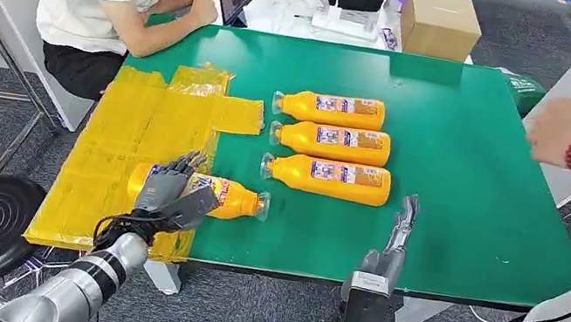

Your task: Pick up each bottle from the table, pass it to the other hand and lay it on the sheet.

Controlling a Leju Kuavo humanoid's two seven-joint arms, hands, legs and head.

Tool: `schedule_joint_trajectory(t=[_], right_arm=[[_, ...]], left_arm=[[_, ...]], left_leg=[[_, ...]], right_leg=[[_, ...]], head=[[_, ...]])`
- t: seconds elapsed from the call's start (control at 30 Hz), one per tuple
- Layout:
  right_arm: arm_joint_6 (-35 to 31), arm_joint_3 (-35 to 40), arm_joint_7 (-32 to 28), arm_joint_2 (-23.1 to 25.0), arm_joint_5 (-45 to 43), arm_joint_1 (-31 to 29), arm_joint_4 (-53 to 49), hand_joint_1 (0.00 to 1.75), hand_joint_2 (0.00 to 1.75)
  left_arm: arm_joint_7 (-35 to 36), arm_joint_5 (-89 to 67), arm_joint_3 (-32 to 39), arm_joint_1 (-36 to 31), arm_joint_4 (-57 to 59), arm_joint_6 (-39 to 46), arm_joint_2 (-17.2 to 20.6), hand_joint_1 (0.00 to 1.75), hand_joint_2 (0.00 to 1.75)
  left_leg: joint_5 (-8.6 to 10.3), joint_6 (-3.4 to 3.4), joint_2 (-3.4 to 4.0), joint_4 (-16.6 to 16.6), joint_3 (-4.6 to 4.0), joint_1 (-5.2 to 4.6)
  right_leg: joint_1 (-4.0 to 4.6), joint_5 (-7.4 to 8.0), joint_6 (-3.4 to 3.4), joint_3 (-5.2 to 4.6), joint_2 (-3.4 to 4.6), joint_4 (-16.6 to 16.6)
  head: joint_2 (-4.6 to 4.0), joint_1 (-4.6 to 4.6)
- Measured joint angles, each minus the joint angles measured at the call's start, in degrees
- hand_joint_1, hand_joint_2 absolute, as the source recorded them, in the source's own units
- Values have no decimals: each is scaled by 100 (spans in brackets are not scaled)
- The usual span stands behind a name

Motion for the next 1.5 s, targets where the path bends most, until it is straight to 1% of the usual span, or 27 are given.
schedule_joint_trajectory(t=[0.13, 0.4, 0.5, 0.63, 0.77, 0.83, 0.9, 0.93, 1.1, 1.2, 1.33, 1.43, 1.5], right_arm=[[-26, -2, 0, -15, 2, -8, 11, 0, 0], [-48, -13, 0, -39, 57, -6, 11, 0, 0], [-50, -42, 0, -42, 133, 27, 11, 0, 0], [-50, -125, 0, -42, 225, 121, 11, 0, 0], [-50, -223, 0, -22, 360, 196, 7, 0, 0], [-50, -284, 0, -11, 536, 235, -9, 0, 0], [-50, -348, 0, -15, 941, 251, 0, 0, 0], [-50, -363, 0, -22, 1093, 249, 15, 0, 175], [-50, -409, 0, -72, 1290, 215, 147, 0, 175], [-50, -466, 0, -164, 2104, 167, 348, 0, 175], [-50, -632, 7, -260, 2694, 2, 602, 0, 175], [-50, -954, 177, -363, 3841, -217, 1020, 0, 175], [-52, -1161, 168, -404, 4116, -349, 1220, 0, 175]], left_arm=[[-292, 260, 7, 6, -4, -196, -4, 0, 175], [-595, 411, 31, 90, -116, -304, -63, 0, 175], [-842, 665, 31, 397, -545, 99, -144, 0, 175], [-1091, 940, 31, 946, -1277, 814, -273, 0, 175], [-1438, 1302, 24, 1378, -2008, 1333, -349, 0, 175], [-1598, 1577, -22, 1583, -2377, 1489, -369, 0, 175], [-1740, 2058, -105, 1779, -2794, 1497, -391, 0, 175], [-1775, 2252, -138, 1854, -2980, 1489, -402, 0, 175], [-1886, 2650, -245, 2096, -3554, 1342, -413, 0, 175], [-2055, 3163, -317, 2219, -3847, 1250, -413, 0, 175], [-2122, 3347, -459, 2318, -4103, 1206, -411, 0, 175], [-2120, 3645, -612, 2358, -4299, 916, -404, 0, 175], [-2120, 3709, -702, 2372, -4385, 828, -393, 0, 175]], left_leg=[[6, 2, -26, 0, 4, 0], [6, 2, -26, 1, 2, -1], [6, 2, -20, 2, -8, -1], [7, 2, -18, 4, -48, 0], [6, 2, -19, 6, -74, 0], [6, 2, -19, 6, -89, 0], [6, 2, -18, 6, -99, 0], [6, 2, -18, 6, -99, 0], [6, 2, -18, 5, -102, 0], [6, 2, -20, 5, -103, 0], [6, 2, -20, 6, -106, 0], [7, 2, -23, 7, -106, -1], [7, 3, -25, 7, -108, -1]], right_leg=[[-1, 0, 0, 3, -23, 0], [-1, 0, 0, 0, -23, 0], [-1, 0, 1, -12, -21, 0], [0, 2, 2, -54, -19, 0], [0, 1, 3, -82, -19, 0], [0, 1, 3, -96, -19, 0], [0, 1, 3, -107, -19, 0], [0, 1, 3, -108, -18, 0], [0, 2, 3, -109, -17, 0], [0, 2, 3, -110, -19, 0], [0, 3, 4, -111, -19, 0], [-1, 3, 5, -112, -21, 0], [-2, 3, 5, -111, -22, 0]], head=[[0, 0], [0, 0], [0, 0], [0, 2], [0, 2], [0, 2], [0, 0], [0, 2], [0, 0], [0, 2], [0, 2], [0, 2], [0, 0]])
